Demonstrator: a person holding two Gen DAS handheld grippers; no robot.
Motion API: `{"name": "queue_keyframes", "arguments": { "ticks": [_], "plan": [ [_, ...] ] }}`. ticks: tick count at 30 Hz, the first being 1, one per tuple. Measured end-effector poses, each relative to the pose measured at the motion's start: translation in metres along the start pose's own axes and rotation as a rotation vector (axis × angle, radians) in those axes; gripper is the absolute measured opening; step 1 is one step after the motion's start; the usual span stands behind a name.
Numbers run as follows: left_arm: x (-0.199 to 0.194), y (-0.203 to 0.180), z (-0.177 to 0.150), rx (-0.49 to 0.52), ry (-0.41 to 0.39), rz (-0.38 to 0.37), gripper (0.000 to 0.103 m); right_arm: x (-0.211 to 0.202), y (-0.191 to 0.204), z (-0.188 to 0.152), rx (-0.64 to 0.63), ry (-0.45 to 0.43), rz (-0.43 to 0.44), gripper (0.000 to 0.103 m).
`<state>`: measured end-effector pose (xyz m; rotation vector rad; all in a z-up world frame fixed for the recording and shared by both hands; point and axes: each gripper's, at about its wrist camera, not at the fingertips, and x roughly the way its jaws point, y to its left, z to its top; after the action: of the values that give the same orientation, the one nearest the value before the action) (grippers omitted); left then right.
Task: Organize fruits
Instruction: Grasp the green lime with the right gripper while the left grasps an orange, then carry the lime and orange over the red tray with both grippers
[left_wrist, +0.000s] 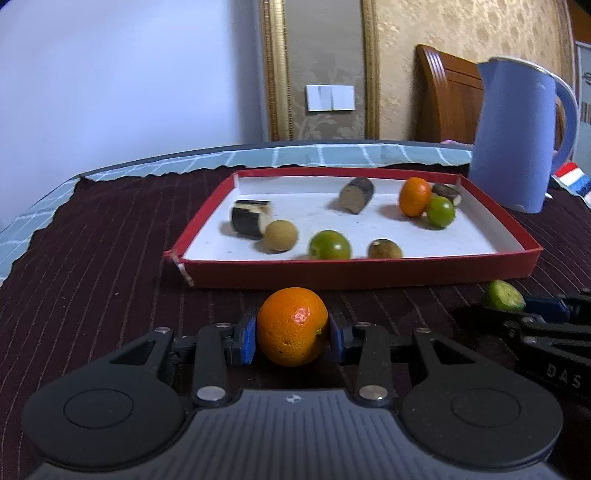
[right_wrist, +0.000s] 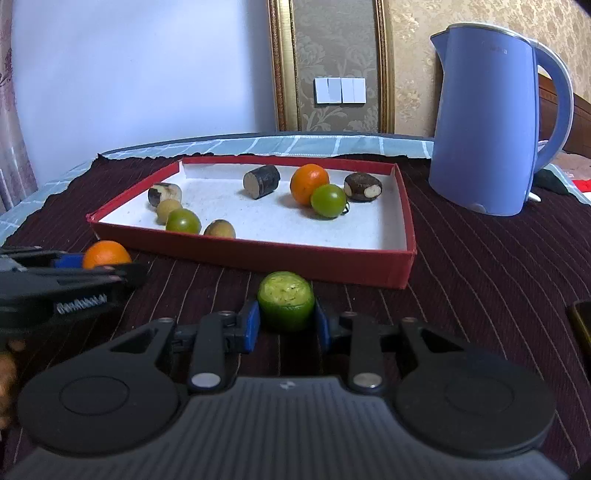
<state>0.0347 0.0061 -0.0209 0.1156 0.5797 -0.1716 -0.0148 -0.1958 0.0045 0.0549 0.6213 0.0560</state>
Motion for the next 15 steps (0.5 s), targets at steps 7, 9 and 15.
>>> {"name": "queue_keyframes", "arguments": {
  "ticks": [7, 9, 15],
  "plan": [
    [-0.007, 0.007, 0.001, -0.011, -0.020, 0.031, 0.037, -0.007, 0.004, -0.003, -0.019, -0.006, -0.002, 0.030],
    [-0.009, 0.006, 0.001, -0.012, -0.022, 0.034, 0.037, -0.009, 0.005, -0.003, -0.027, -0.010, -0.004, 0.030],
    [-0.009, 0.003, 0.005, -0.011, -0.028, 0.039, 0.037, -0.016, 0.005, -0.001, -0.011, -0.036, -0.003, 0.030]
  ]
}}
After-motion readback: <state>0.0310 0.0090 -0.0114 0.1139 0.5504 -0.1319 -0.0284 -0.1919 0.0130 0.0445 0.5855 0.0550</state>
